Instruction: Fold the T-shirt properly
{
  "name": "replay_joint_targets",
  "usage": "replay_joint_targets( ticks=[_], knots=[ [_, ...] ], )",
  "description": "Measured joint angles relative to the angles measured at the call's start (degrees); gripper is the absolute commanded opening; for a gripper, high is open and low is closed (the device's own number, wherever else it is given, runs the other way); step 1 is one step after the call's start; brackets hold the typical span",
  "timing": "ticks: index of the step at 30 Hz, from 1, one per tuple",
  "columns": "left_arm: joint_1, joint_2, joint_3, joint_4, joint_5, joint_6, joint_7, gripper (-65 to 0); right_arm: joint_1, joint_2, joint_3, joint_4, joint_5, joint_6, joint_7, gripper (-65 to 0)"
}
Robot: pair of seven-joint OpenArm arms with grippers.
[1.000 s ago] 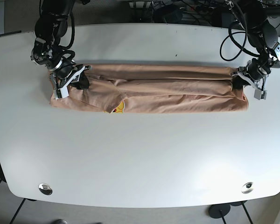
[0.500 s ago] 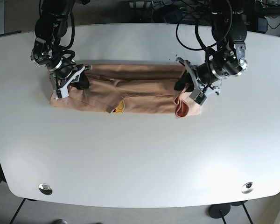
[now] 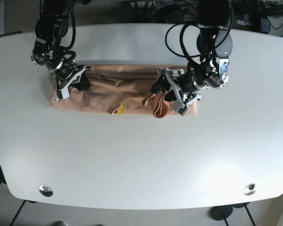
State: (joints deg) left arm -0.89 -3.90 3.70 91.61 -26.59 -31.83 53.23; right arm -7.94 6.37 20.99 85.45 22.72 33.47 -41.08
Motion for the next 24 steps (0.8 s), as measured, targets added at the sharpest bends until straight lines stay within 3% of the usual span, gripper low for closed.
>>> replay_joint_targets(
  ticks=[5, 7, 11, 14, 17, 19, 22, 24],
  knots=[
    [-0.68, -1.99, 13.31, 8.24, -0.66, 4.90, -0.11, -31.8, 0.02, -0.02, 0.00, 0.00, 0.00, -0.02, 0.00, -56.3],
    [-0.74, -2.01, 13.42, 10.05, -1.33, 4.90, -0.13, -31.8, 0.04, 0.00, 0.00, 0.00, 0.02, 0.00, 0.00, -56.3],
    [-0.52, -2.10, 7.19, 10.14, -1.03, 5.11, -0.11, -31.8, -0.61, -0.17, 0.02, 4.15, -0.28, -0.42, -2.91, -56.3],
    [0.44, -4.28, 1.90, 10.14, -0.63, 5.25, -0.22, -31.8, -0.83, 0.11, 2.58, 7.58, 8.52, -0.46, -3.28, -55.8],
    [2.82, -6.10, -2.45, 9.92, -0.48, 5.31, 0.07, -32.9, -0.50, 1.09, 10.08, 7.61, 15.96, -0.92, -5.05, -55.2],
    [3.43, -6.69, -5.40, 8.55, -0.92, 5.29, -0.31, -40.4, -0.09, 3.17, 13.05, 6.86, 18.58, -0.94, -9.60, -48.7],
    [3.87, -6.82, -9.14, 3.65, -0.83, 5.35, -0.15, -56.5, 2.45, 5.66, 17.73, 2.38, 23.78, -0.87, -13.25, -32.5],
    [4.07, -6.91, -10.78, 1.05, -0.52, 5.29, -0.17, -60.4, 3.37, 7.69, 20.48, -3.34, 26.62, -0.63, -13.31, -23.3]
  ],
)
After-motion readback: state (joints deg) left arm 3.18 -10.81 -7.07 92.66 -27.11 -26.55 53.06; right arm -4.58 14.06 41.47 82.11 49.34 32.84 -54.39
